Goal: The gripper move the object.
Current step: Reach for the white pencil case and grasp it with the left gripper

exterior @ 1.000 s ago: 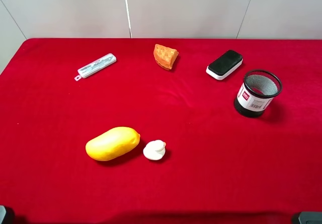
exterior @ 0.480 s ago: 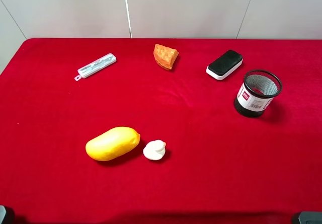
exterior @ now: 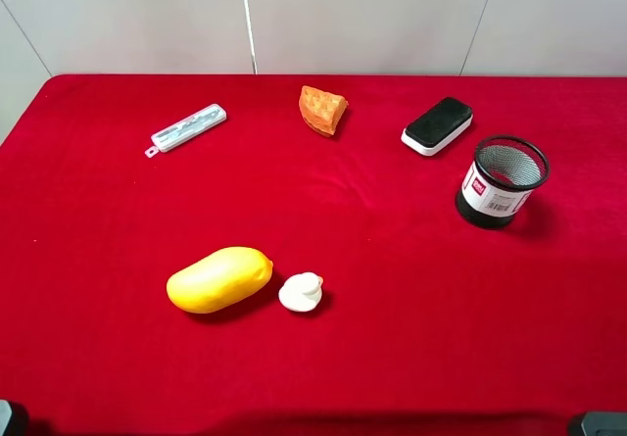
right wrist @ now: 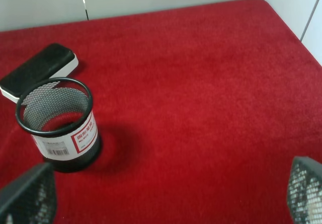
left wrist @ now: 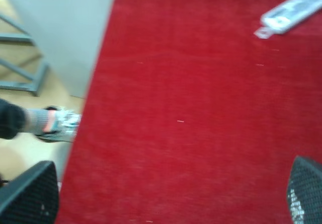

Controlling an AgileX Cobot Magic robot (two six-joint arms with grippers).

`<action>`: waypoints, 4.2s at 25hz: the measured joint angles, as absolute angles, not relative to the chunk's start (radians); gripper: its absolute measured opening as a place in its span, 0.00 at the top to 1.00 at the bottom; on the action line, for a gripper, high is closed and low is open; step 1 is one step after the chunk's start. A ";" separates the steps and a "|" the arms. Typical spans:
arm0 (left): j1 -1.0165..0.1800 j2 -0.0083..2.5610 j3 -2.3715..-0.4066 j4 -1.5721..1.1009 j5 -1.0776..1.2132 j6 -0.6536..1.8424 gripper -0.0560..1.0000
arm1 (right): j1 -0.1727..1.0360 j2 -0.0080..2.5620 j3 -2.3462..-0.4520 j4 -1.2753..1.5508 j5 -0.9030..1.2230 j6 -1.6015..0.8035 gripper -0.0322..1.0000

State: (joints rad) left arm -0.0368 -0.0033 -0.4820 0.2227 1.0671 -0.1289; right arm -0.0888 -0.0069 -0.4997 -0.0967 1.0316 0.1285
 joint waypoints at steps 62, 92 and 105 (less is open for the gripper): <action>-0.037 0.966 -0.803 0.152 0.977 -0.036 0.12 | -0.089 -0.007 -0.500 -0.097 1.027 0.128 0.30; -0.157 1.656 -1.276 0.154 0.884 0.030 0.12 | -0.089 -0.007 -0.500 -0.097 1.027 0.128 0.30; -0.218 1.886 -1.436 0.154 0.861 0.093 0.12 | -0.089 -0.007 -0.500 -0.097 1.027 0.128 0.30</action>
